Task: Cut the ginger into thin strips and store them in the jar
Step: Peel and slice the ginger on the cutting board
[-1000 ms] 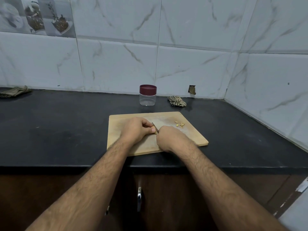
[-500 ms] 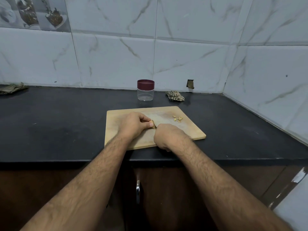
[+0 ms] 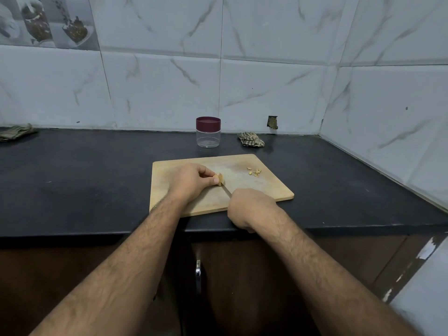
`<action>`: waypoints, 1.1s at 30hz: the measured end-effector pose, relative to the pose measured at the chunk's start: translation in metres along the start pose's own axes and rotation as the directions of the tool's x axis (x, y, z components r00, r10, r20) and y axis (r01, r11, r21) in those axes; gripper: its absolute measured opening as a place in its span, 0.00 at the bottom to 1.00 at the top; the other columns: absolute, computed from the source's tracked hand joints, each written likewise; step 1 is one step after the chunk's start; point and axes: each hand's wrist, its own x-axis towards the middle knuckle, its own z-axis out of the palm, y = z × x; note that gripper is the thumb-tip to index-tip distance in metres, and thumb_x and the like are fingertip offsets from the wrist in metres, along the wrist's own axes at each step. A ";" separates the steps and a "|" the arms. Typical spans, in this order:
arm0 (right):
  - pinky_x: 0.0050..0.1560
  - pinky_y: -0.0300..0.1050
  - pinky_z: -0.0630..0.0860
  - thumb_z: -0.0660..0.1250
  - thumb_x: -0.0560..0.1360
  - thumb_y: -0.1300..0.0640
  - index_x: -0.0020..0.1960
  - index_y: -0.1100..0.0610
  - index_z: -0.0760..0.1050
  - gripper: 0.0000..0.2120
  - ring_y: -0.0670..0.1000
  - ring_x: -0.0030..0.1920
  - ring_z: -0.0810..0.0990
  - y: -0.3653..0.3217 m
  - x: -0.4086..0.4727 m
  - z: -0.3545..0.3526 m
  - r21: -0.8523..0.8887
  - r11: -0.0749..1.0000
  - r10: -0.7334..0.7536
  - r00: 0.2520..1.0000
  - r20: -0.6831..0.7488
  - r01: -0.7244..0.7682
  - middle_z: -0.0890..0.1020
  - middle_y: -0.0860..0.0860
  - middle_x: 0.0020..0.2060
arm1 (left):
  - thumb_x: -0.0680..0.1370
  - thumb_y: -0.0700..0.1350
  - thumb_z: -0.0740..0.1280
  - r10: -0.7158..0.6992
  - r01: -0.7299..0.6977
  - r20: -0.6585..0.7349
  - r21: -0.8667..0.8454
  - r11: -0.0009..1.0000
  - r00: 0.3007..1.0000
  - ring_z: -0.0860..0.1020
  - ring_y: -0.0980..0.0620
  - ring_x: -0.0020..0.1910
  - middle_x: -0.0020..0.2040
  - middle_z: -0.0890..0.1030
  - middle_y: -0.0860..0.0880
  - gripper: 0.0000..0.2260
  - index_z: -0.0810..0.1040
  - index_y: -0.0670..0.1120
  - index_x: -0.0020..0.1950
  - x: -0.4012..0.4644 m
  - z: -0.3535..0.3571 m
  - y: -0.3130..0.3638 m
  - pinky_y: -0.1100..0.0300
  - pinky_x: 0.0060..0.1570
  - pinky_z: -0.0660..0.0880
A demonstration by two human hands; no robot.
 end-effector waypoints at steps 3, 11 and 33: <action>0.48 0.48 0.76 0.59 0.79 0.62 0.63 0.58 0.73 0.13 0.54 0.46 0.76 0.002 -0.004 0.001 0.008 1.000 0.006 1.000 -0.005 -0.006 0.73 0.52 0.42 | 0.71 0.54 0.76 0.004 -0.004 0.020 0.000 1.000 1.000 0.80 0.60 0.50 0.45 0.85 0.61 0.04 0.87 0.56 0.44 0.001 0.000 -0.001 0.52 0.55 0.77; 0.45 0.47 0.73 0.58 0.80 0.61 0.62 0.58 0.74 0.13 0.54 0.48 0.76 0.004 -0.006 0.000 0.054 0.998 0.033 0.997 -0.068 -0.030 0.76 0.53 0.46 | 0.73 0.51 0.75 0.017 -0.017 0.026 0.001 1.000 1.000 0.79 0.61 0.52 0.48 0.84 0.61 0.03 0.87 0.56 0.46 0.000 0.000 -0.002 0.54 0.57 0.76; 0.50 0.47 0.70 0.56 0.80 0.60 0.64 0.56 0.74 0.14 0.55 0.59 0.77 -0.017 0.015 0.002 0.061 0.998 0.030 0.985 -0.170 -0.020 0.79 0.53 0.59 | 0.74 0.49 0.75 0.022 -0.022 0.036 0.006 1.000 0.999 0.80 0.60 0.49 0.45 0.85 0.61 0.02 0.87 0.56 0.45 0.001 0.001 -0.001 0.53 0.55 0.76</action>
